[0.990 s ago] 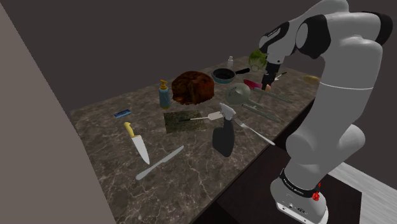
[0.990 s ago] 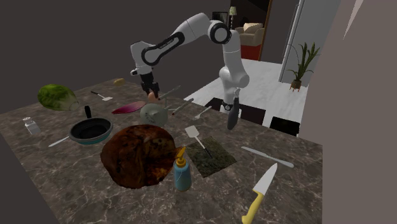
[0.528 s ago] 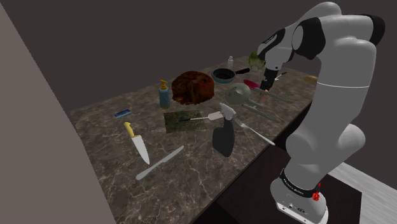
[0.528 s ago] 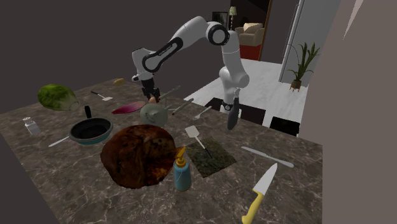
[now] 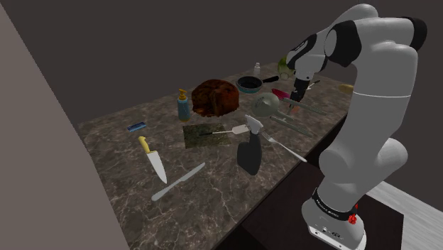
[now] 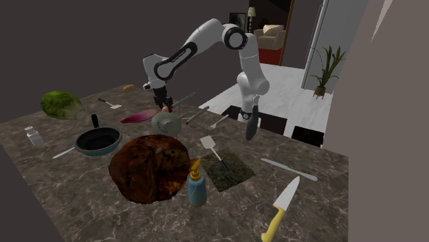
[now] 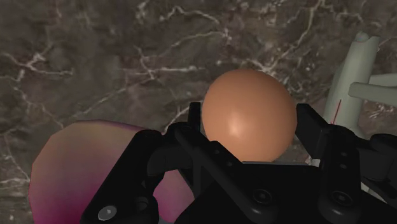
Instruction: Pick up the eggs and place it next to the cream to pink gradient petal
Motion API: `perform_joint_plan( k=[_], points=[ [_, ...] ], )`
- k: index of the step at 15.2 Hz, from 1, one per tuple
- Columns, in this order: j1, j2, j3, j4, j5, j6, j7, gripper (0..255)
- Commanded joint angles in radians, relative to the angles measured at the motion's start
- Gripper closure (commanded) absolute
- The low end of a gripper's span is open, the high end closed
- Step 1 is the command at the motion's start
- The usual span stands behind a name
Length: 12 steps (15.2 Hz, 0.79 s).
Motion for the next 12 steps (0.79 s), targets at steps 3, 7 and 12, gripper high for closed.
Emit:
perform_joint_plan(
  k=[3, 7, 12],
  points=[
    [0.0, 0.0, 0.0, 0.0, 0.0, 0.0, 0.0, 0],
    [0.0, 0.0, 0.0, 0.0, 0.0, 0.0, 0.0, 0],
    [-0.002, -0.035, -0.011, 0.087, -0.024, -0.117, 0.016, 0]
  ],
)
